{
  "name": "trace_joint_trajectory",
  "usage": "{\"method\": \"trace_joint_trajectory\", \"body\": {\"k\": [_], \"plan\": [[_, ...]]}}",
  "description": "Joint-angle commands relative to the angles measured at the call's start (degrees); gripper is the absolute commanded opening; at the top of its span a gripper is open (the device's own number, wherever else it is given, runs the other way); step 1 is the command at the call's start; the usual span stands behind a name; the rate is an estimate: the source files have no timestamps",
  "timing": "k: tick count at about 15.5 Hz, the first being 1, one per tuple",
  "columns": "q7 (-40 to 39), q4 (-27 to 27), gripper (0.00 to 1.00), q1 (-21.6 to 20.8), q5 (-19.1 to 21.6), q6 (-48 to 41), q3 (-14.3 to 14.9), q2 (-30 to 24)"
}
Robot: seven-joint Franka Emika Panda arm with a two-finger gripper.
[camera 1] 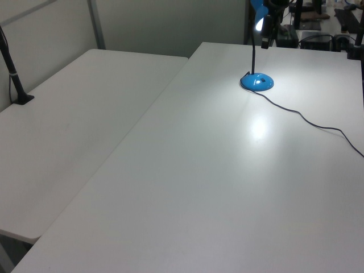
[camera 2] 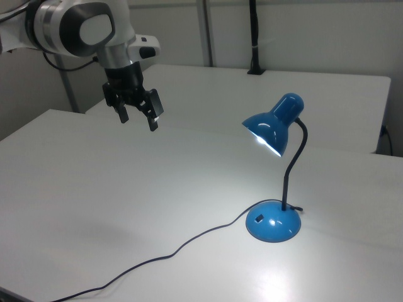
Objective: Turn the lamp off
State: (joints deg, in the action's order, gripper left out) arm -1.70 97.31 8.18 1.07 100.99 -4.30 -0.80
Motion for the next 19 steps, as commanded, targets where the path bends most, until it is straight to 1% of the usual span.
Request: {"method": "trace_joint_trajectory", "body": {"k": [1,11,14,15,17,19], "plan": [[-0.32,1.75,1.00,-0.09,0.86,-0.61,0.26,-1.75],[-0.32,1.75,1.00,-0.09,0.86,-0.62,0.35,-1.84],[-1.46,1.83,1.00,0.35,0.69,-2.28,0.52,-2.28],[-3.29,1.92,1.00,0.44,-0.19,-2.64,0.52,-2.28],[-9.78,2.27,1.00,0.61,-2.38,-3.95,0.43,-2.10],[-15.77,2.89,1.00,1.49,-4.23,-5.36,1.22,-1.93]]}}
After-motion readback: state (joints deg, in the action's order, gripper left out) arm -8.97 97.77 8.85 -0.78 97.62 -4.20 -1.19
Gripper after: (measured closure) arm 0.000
